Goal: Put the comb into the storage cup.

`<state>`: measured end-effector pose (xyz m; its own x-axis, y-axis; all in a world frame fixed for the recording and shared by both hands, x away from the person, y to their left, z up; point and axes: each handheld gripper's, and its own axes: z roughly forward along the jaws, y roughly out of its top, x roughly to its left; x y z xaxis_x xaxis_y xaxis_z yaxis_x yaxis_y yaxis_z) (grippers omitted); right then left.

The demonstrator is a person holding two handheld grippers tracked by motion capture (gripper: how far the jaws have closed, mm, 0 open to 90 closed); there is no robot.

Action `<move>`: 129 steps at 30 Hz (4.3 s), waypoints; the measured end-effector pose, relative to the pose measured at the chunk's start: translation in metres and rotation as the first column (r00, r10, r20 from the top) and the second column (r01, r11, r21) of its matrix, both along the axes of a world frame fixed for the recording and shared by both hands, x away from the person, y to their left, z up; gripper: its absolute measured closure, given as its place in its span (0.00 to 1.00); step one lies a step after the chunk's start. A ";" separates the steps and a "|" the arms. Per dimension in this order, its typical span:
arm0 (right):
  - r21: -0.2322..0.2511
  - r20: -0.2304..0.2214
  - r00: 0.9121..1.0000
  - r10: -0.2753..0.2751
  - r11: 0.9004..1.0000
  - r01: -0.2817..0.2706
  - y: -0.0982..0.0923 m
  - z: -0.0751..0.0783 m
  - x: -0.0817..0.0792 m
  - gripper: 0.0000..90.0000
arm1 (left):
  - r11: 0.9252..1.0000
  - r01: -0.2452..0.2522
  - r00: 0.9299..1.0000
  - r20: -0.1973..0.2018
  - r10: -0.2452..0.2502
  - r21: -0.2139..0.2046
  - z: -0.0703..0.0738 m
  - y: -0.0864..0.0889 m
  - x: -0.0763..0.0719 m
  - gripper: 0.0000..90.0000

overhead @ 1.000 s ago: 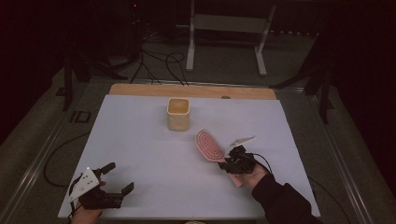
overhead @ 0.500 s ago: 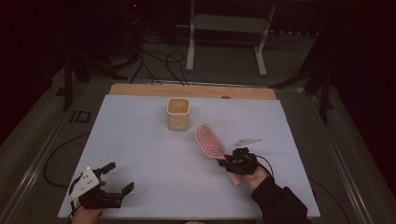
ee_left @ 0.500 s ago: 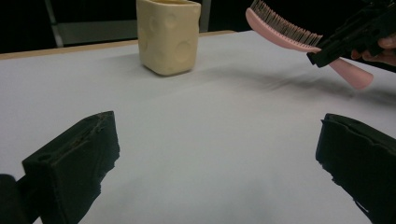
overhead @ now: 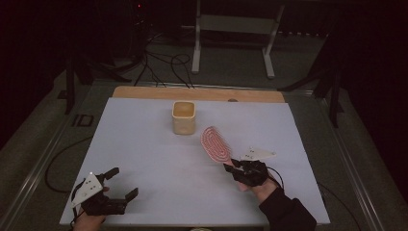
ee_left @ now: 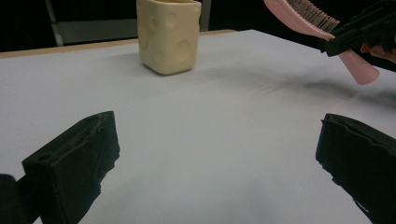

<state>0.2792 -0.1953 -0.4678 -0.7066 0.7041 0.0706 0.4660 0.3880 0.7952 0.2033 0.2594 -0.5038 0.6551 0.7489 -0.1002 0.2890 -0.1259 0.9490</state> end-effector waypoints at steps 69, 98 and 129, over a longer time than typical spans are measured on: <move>0.220 0.227 0.971 -0.070 0.975 0.019 -0.030 0.002 -0.034 0.78 | 0.986 0.159 0.983 -0.102 -0.153 0.049 0.076 -0.061 0.035 0.00; 0.234 0.228 0.971 -0.078 0.972 0.023 -0.030 0.003 -0.034 0.78 | 0.965 0.256 0.961 -0.127 -0.247 0.055 0.128 -0.118 0.070 0.00; 0.238 0.228 0.971 -0.077 0.971 0.021 -0.032 0.003 -0.034 0.78 | 0.966 0.257 0.950 -0.174 -0.259 -0.035 0.165 -0.201 0.089 0.00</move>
